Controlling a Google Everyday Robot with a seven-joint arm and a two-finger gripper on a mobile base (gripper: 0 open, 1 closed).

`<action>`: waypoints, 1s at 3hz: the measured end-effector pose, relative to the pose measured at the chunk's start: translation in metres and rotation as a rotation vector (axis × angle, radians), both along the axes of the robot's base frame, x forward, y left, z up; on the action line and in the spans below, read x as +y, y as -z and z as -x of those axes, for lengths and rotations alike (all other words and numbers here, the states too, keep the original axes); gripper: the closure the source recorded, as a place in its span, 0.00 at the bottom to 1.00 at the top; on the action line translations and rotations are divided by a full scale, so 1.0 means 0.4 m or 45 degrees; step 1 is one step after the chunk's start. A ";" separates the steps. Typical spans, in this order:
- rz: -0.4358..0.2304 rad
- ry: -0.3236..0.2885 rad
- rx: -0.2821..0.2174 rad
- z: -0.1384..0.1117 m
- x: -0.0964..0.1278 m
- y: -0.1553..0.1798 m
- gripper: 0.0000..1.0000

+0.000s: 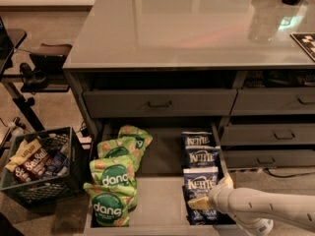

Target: Pick blue chip bag from middle drawer and place on counter

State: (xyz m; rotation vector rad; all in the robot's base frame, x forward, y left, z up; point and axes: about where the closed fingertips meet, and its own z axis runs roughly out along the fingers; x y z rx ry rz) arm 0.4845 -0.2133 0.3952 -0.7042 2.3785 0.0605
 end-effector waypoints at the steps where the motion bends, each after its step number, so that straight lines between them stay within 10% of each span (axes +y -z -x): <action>1: 0.000 0.000 0.000 0.000 0.000 0.000 0.00; 3: -0.088 -0.146 -0.122 0.067 0.008 -0.152 0.00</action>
Offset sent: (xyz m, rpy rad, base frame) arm -0.0072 0.0030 0.0393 0.0658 -0.0542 0.0831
